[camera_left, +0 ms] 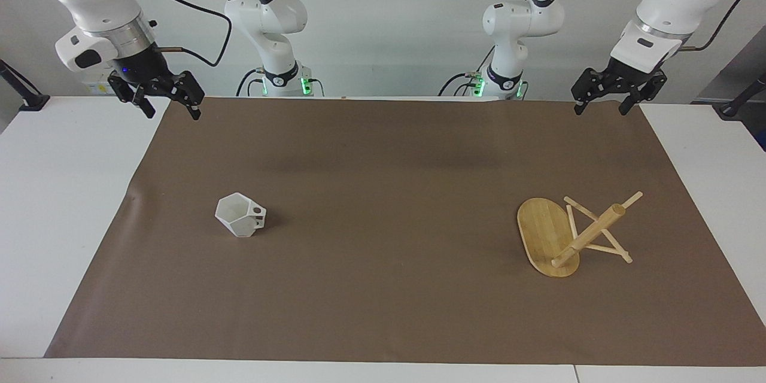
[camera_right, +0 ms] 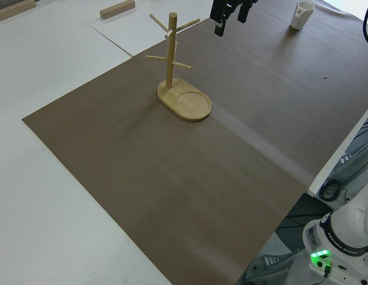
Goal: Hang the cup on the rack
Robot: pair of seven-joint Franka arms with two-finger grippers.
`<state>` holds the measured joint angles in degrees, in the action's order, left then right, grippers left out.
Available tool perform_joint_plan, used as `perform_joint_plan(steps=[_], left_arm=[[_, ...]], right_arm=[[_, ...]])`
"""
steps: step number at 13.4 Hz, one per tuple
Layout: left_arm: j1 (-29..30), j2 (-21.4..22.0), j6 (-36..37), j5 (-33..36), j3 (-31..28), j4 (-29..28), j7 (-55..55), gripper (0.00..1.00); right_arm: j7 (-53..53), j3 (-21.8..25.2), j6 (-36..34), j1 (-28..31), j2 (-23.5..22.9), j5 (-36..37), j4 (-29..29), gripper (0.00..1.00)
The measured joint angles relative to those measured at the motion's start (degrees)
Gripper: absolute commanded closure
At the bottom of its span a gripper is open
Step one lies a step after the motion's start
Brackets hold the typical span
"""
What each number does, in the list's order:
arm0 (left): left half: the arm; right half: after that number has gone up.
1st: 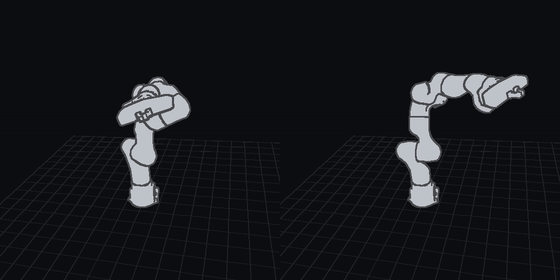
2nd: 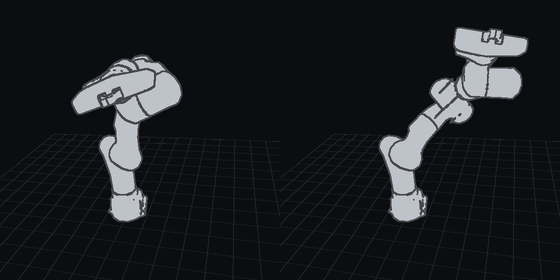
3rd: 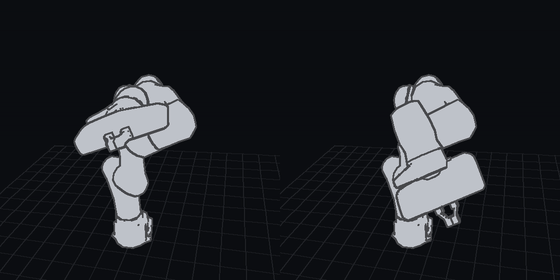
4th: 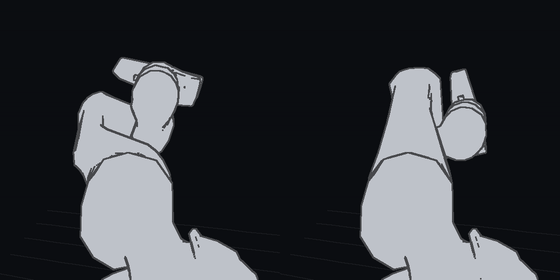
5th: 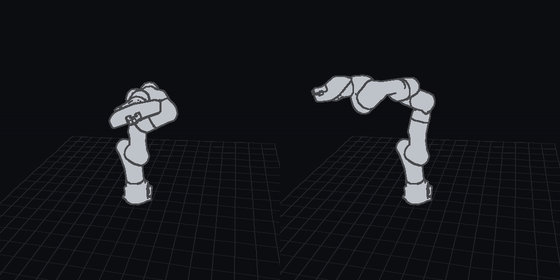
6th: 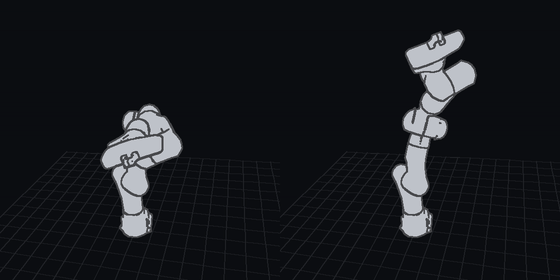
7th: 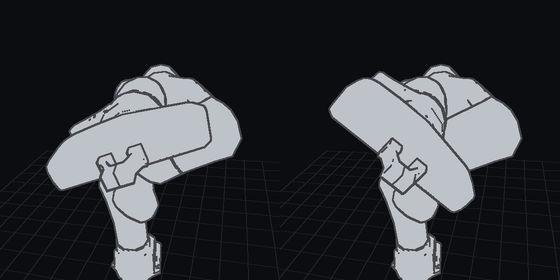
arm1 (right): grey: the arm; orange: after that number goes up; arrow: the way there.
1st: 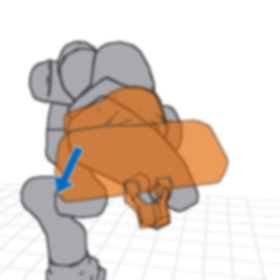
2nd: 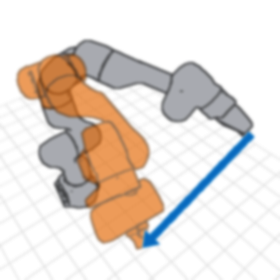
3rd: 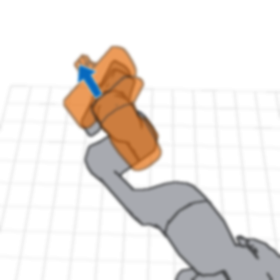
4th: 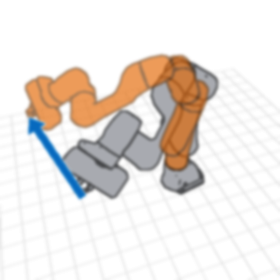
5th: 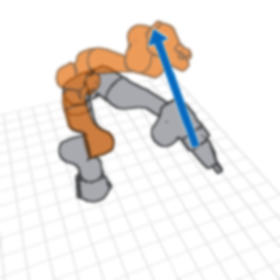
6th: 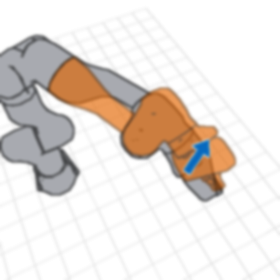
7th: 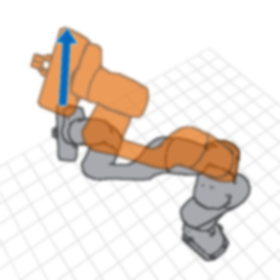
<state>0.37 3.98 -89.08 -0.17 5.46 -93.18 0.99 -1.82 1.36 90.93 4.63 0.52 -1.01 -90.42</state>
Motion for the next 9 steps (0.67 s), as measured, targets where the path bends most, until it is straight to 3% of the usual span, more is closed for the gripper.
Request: perform_joint_plan(steps=[9], left_arm=[[2.45, 0.00, 0.10, 0.00, -0.47, -0.05, -0.03, 0.00]], right_arm=[[0.00, 0.16, 0.18, 0.00, 0.00, 0.00, -0.34, 0.00]])
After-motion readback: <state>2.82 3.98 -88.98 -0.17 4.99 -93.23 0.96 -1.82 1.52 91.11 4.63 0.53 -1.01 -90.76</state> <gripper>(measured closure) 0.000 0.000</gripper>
